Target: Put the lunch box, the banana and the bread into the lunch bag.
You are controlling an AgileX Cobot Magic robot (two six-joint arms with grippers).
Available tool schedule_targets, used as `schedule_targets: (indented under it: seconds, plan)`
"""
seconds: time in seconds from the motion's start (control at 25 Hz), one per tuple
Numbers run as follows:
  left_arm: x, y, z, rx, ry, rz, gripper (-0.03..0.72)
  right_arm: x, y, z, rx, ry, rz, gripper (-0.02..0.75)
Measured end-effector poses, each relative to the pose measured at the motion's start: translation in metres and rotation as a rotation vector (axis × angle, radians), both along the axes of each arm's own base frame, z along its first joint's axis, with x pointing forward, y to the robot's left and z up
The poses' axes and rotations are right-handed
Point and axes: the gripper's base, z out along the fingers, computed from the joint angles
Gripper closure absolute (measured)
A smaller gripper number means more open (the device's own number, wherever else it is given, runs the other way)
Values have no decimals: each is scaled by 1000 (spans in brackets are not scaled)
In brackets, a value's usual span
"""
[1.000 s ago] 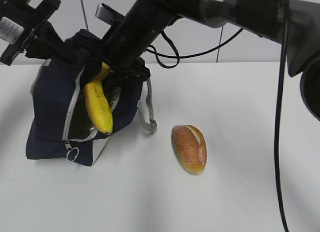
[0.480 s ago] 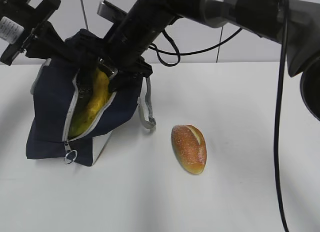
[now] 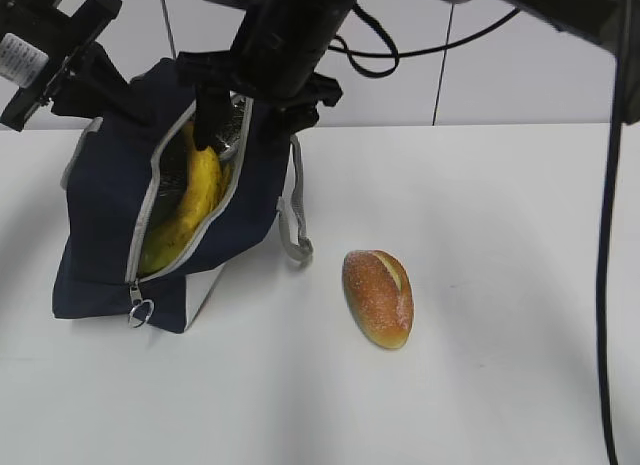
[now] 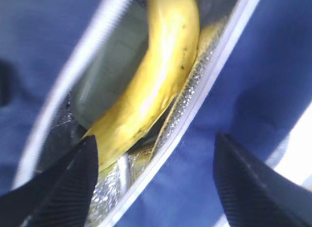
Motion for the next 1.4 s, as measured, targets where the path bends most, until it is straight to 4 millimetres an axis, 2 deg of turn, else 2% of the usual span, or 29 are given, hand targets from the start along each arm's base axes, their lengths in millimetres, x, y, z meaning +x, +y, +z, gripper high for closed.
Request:
schedule_targets:
  seconds: [0.2,0.28,0.36,0.52,0.68,0.8,1.04,1.16,1.4]
  plan:
    - [0,0,0,0,0,0,691,-20,-20,38,-58,-88,8,195]
    - [0,0,0,0,0,0,691,-34,-32,42,-108,-83,9,195]
    - [0,0,0,0,0,0,691,-48,-45,39,-179,-67,10,195]
    - [0,0,0,0,0,0,691,-77,-79,11,-286,35,-1,195]
    - [0,0,0,0,0,0,691,-95,-110,-18,-196,88,-38,195]
    - [0,0,0,0,0,0,691,-99,-126,-37,-142,95,-46,195]
    - [0,0,0,0,0,0,691,-93,-128,-63,-118,63,-46,191]
    - [0,0,0,0,0,0,691,-88,-125,-79,-117,82,-44,162]
    - [0,0,0,1,0,-1,691,-74,-120,-119,-121,119,-54,136]
